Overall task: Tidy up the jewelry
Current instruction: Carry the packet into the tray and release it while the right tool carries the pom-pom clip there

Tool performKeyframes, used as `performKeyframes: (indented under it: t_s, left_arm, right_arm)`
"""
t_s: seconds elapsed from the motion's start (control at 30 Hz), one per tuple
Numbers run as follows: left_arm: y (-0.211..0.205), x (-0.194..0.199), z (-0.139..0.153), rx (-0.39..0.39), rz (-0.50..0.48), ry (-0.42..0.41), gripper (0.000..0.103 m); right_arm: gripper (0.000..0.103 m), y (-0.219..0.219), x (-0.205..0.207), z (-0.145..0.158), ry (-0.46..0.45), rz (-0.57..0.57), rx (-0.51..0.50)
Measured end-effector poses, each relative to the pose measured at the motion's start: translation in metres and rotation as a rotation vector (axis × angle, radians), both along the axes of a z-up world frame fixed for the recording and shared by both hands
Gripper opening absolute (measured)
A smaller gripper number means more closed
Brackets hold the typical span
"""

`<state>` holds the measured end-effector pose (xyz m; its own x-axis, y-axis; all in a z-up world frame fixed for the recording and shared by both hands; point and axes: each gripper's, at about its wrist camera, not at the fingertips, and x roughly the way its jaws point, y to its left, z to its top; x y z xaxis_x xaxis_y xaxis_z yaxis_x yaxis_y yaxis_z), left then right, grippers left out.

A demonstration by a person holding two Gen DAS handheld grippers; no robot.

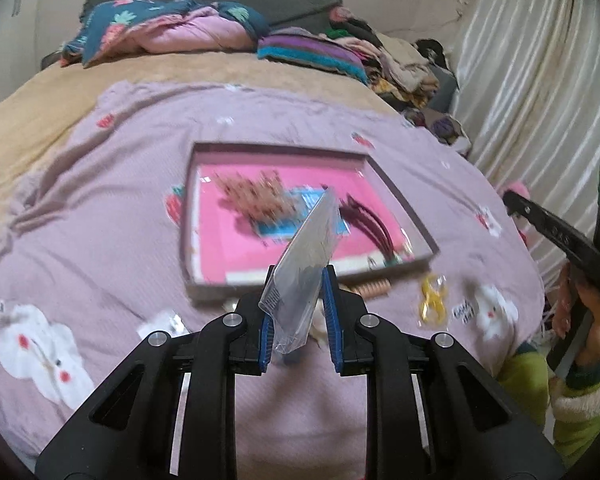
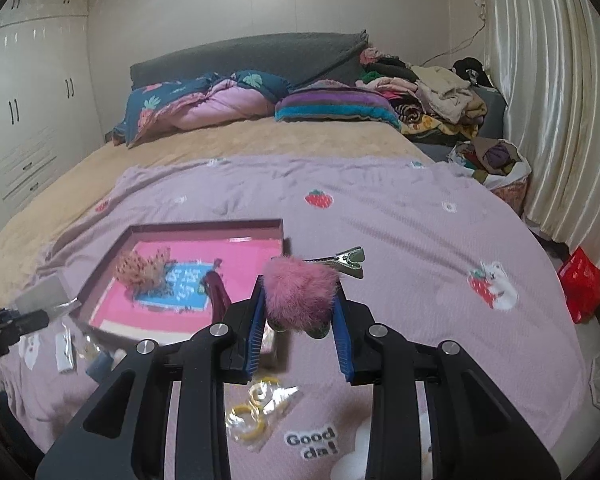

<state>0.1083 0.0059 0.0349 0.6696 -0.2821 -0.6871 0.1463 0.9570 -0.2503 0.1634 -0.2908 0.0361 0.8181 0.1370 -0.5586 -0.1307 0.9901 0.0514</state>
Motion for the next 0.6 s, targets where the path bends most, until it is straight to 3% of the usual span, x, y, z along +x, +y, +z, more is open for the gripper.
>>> performKeyframes:
  t_s: [0.13, 0.27, 0.47, 0.6]
  left_arm:
    - [0.004, 0.017, 0.012, -0.004, 0.016, -0.006, 0.014]
    - [0.001, 0.028, 0.023, 0.043, 0.005, -0.051, 0.014]
    - [-0.004, 0.046, 0.023, 0.058, -0.011, -0.054, 0.014]
    - [-0.002, 0.058, 0.019, 0.017, -0.008, -0.030, 0.014]
  right_arm:
    - [0.029, 0.002, 0.010, 0.009, -0.018, 0.008, -0.002]
    - [0.029, 0.005, 0.019, 0.013, -0.020, 0.005, -0.020]
    - [0.029, 0.008, 0.029, 0.018, -0.021, 0.000, -0.031]
    - [0.029, 0.012, 0.035, 0.021, -0.033, 0.000, -0.046]
